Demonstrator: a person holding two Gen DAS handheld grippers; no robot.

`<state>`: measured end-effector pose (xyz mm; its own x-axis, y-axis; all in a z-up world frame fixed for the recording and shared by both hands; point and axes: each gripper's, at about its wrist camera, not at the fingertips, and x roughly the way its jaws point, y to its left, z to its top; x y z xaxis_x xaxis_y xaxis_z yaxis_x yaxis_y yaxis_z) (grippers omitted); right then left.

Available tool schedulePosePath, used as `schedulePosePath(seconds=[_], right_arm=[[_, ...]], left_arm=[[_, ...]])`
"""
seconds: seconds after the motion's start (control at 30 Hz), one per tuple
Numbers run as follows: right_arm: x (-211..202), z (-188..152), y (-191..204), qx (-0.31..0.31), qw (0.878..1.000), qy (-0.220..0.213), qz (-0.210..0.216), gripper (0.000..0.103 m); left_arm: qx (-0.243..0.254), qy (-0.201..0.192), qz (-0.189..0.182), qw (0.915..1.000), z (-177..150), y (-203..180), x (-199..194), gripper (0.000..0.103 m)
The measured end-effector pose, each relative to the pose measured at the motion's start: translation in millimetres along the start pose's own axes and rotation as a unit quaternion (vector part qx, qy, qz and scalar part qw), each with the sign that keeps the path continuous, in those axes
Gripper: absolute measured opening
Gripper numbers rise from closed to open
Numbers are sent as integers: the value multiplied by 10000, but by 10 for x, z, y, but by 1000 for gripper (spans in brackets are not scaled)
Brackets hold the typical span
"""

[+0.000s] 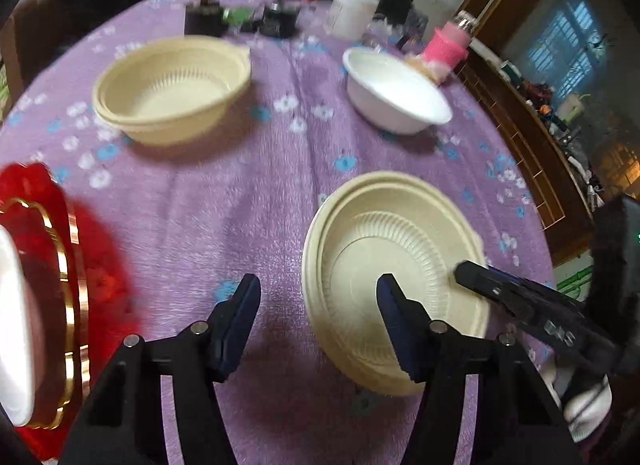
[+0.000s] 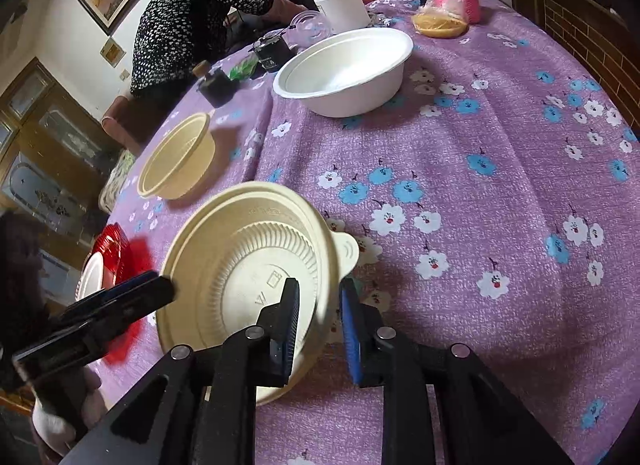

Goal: Organize plates and bowls
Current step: 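Reach the right tool to the large beige bowl rim and grasp, then lift the beige bowl with the right tool over the red plate stack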

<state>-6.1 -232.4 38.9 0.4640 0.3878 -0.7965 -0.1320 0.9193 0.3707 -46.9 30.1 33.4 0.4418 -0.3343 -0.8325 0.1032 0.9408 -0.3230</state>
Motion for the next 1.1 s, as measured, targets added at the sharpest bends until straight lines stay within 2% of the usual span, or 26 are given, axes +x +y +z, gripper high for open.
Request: schedulePosePath(seconds=[0.2,0.27,0.33,0.4,0.43,0.57,0.8,1.1], right_arm=[[45,-75,17,-78,10000,1,0,22],[71,-99,25,-85,10000,31,15,22],[83,-118,42,-112,9999,19,3,22],[86,-127,61,-130,9999,-11,-2,22],[80,-131,71,-147,9999,-27,7,22],[-1,-148,173,-362,9991,-220,-20,20],[-109,-180,398,-571,9975,-394,110,19],[-162,-251,799,-988,9932,-533,316,19]], left_arm=[[49,105,44,9999,-9,-51,172,59],[107,130,57,9998,-13,-68,192,52],[123,197,-11,9997,-18,-65,229,33],[103,270,-90,9995,-28,-53,266,19],[108,274,-102,9995,-37,-47,269,17],[208,81,8,9997,-104,-56,135,17],[460,-570,379,9966,-247,-81,-318,17],[398,-1079,796,9902,-421,95,-697,17]])
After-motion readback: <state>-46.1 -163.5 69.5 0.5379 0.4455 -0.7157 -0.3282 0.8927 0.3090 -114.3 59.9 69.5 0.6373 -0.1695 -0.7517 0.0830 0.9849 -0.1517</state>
